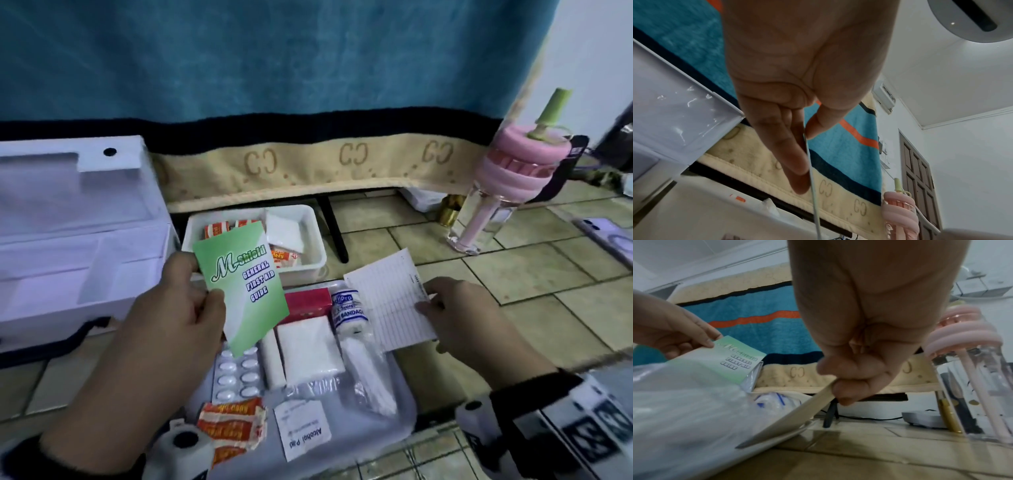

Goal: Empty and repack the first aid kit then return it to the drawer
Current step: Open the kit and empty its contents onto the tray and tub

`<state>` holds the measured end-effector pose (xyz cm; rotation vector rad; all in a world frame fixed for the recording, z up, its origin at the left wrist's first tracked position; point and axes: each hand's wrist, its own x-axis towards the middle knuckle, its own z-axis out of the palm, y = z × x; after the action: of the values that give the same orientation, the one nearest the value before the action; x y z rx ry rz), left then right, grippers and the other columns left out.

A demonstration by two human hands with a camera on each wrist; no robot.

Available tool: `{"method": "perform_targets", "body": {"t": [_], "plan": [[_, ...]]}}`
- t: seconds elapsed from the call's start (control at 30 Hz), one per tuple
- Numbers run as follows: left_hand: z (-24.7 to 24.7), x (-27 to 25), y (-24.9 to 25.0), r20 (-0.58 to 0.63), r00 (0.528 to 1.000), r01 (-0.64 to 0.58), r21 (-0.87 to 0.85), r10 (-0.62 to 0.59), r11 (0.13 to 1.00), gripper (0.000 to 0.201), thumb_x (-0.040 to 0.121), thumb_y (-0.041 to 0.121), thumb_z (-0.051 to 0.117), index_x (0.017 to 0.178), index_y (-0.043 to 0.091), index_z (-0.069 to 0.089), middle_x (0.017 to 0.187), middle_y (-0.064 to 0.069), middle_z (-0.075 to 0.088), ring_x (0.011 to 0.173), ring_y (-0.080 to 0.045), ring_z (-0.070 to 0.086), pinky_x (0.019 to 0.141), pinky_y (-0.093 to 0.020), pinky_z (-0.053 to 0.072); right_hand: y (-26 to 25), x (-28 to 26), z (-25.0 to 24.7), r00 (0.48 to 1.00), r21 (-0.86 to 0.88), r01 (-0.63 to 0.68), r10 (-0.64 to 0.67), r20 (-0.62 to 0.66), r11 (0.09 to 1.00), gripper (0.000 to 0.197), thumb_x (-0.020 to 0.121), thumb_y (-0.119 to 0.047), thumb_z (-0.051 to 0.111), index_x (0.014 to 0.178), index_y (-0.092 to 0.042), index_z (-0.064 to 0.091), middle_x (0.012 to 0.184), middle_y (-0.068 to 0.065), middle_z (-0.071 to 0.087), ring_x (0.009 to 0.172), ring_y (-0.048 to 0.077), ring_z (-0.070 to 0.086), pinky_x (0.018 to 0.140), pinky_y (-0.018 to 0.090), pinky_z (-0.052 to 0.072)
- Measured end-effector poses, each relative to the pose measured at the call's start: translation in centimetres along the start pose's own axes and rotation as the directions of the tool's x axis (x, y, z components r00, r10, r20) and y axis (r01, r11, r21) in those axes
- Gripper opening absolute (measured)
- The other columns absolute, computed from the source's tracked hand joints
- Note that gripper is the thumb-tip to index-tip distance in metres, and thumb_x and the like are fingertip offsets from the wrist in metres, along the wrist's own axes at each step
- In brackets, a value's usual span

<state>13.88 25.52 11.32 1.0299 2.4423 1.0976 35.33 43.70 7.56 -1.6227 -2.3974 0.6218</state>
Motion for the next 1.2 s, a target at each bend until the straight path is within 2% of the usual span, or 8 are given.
{"method": "perform_targets", "body": {"t": [0.13, 0.3, 0.47, 0.67, 0.9, 1.0, 1.1, 1.2], "plan": [[0.4, -0.4, 0.4, 0.02, 1.0, 0.01, 0.027, -0.01, 1.0, 0.013, 0.093, 0.022, 0.05, 0.099, 0.03, 0.042, 0.064, 0.01, 0.068, 0.053, -0.001, 0.064, 0.056, -0.028, 0.048, -0.2, 0.4, 0.8, 0.997, -0.019, -0.003, 0.004, 0.074, 1.0, 0.019, 0.09, -0.021, 0.058, 0.103, -0.008, 0.06, 0.091, 0.012, 0.068, 0.058, 0.024, 0.062, 0.054, 0.029, 0.05], [0.3, -0.8, 0.5, 0.025, 0.999, 0.024, 0.016, -0.024, 1.0, 0.01, 0.094, 0.022, 0.048, 0.098, 0.03, 0.042, 0.07, 0.011, 0.068, 0.057, -0.004, 0.066, 0.061, -0.032, 0.053, -0.1, 0.9, 1.0, 0.99, -0.068, -0.015, 0.024, 0.138, 0.998, 0.025, 0.089, -0.019, 0.059, 0.11, -0.006, 0.06, 0.1, 0.012, 0.067, 0.079, 0.032, 0.066, 0.075, 0.038, 0.055], [0.2, -0.9, 0.2, 0.04, 0.999, 0.03, 0.006, -0.03, 1.0, 0.007, 0.095, 0.02, 0.048, 0.096, 0.024, 0.044, 0.068, 0.013, 0.066, 0.06, 0.005, 0.065, 0.052, -0.022, 0.045, -0.4, 1.0, 1.5, 0.99, -0.078, -0.003, 0.014, 0.141, 0.997, 0.02, 0.087, -0.021, 0.062, 0.101, -0.007, 0.061, 0.094, 0.011, 0.066, 0.073, 0.029, 0.064, 0.067, 0.036, 0.054], [0.6, -0.7, 0.1, 0.052, 0.998, 0.034, 0.016, -0.035, 0.999, 0.009, 0.094, 0.022, 0.048, 0.095, 0.029, 0.042, 0.074, 0.015, 0.068, 0.065, -0.008, 0.069, 0.066, -0.04, 0.056, -1.8, 0.9, 2.4, 0.983, -0.178, 0.052, -0.019, 0.184, 0.983, 0.028, 0.085, -0.035, 0.062, 0.071, -0.016, 0.047, 0.076, 0.0, 0.056, 0.075, 0.023, 0.055, 0.054, 0.024, 0.036], [0.8, -0.4, 0.6, 0.076, 0.997, -0.022, -0.026, 0.024, 0.999, 0.011, 0.095, 0.022, 0.047, 0.098, 0.03, 0.041, 0.071, 0.007, 0.071, 0.063, -0.008, 0.068, 0.066, -0.042, 0.055, -2.5, 0.4, 1.2, 0.996, -0.374, 0.062, -0.032, 0.087, 0.925, 0.041, 0.095, -0.045, 0.044, 0.107, -0.009, 0.059, 0.108, 0.01, 0.064, 0.101, 0.027, 0.061, 0.071, 0.028, 0.04], [1.2, -0.4, 1.7, 0.089, 0.991, -0.09, -0.096, 0.098, 0.991, 0.013, 0.095, 0.019, 0.047, 0.096, 0.031, 0.041, 0.076, 0.016, 0.07, 0.06, -0.001, 0.066, 0.067, -0.035, 0.053, -3.1, 0.3, -0.6, 0.991, 0.016, 0.137, -0.137, -0.005, 0.99, 0.031, 0.093, -0.043, 0.05, 0.109, -0.019, 0.063, 0.095, 0.001, 0.068, 0.079, 0.014, 0.062, 0.064, 0.024, 0.044], [2.0, -0.5, 3.1, 0.137, 0.974, -0.151, -0.193, 0.179, 0.969, 0.012, 0.095, 0.017, 0.047, 0.099, 0.028, 0.045, 0.078, 0.007, 0.073, 0.064, -0.003, 0.069, 0.076, -0.042, 0.055, -4.8, -0.5, -1.5, 0.967, 0.458, 0.178, -0.24, 0.081, 0.871, 0.014, 0.087, -0.034, 0.061, 0.1, -0.028, 0.065, 0.073, -0.012, 0.063, 0.054, 0.0, 0.054, 0.053, 0.01, 0.039], [3.2, -0.4, 4.0, 0.19, 0.948, -0.217, -0.198, 0.255, 0.956, 0.013, 0.095, 0.018, 0.047, 0.102, 0.028, 0.043, 0.081, 0.008, 0.072, 0.073, -0.008, 0.07, 0.078, -0.043, 0.055, -5.2, -0.5, -1.3, 0.967, 0.535, 0.194, -0.253, 0.038, 0.822, 0.014, 0.086, -0.02, 0.065, 0.072, -0.018, 0.063, 0.048, -0.011, 0.054, 0.042, 0.003, 0.042, 0.044, 0.012, 0.033]]}}
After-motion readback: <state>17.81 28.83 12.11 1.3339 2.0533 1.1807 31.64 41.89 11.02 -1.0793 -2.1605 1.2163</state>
